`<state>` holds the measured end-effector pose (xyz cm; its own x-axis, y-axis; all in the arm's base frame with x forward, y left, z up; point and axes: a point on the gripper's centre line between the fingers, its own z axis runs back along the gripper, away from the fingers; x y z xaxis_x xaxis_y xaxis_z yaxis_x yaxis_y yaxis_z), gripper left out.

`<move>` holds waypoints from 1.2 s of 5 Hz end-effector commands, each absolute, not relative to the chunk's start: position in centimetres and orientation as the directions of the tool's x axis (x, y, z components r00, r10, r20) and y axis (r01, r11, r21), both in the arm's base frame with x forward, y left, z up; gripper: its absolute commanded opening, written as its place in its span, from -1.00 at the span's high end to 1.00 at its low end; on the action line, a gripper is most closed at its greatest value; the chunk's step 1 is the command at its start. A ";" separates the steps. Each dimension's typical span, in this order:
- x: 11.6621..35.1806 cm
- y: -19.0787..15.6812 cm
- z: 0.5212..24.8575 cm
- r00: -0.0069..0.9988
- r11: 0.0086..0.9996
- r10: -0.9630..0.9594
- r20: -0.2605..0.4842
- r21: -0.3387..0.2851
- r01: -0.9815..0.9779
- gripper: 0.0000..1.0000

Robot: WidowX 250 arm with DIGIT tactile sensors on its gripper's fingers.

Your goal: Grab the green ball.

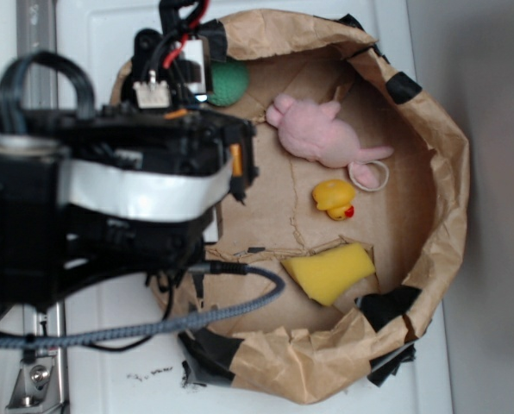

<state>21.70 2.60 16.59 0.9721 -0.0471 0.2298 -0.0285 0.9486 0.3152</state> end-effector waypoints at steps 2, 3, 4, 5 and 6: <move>25.3 4.9 13.8 0.978 0.911 -0.133 0.158 0.409 0.058 -1.00; 27.4 5.7 10.3 0.975 0.857 -0.217 0.053 0.489 0.164 -1.00; 26.7 5.4 8.1 0.942 0.868 -0.335 -0.020 0.382 0.316 -1.00; 24.8 5.6 8.2 0.917 0.873 -0.399 -0.022 0.297 0.387 -1.00; 24.2 7.0 8.7 0.923 0.891 -0.385 -0.006 0.258 0.374 -1.00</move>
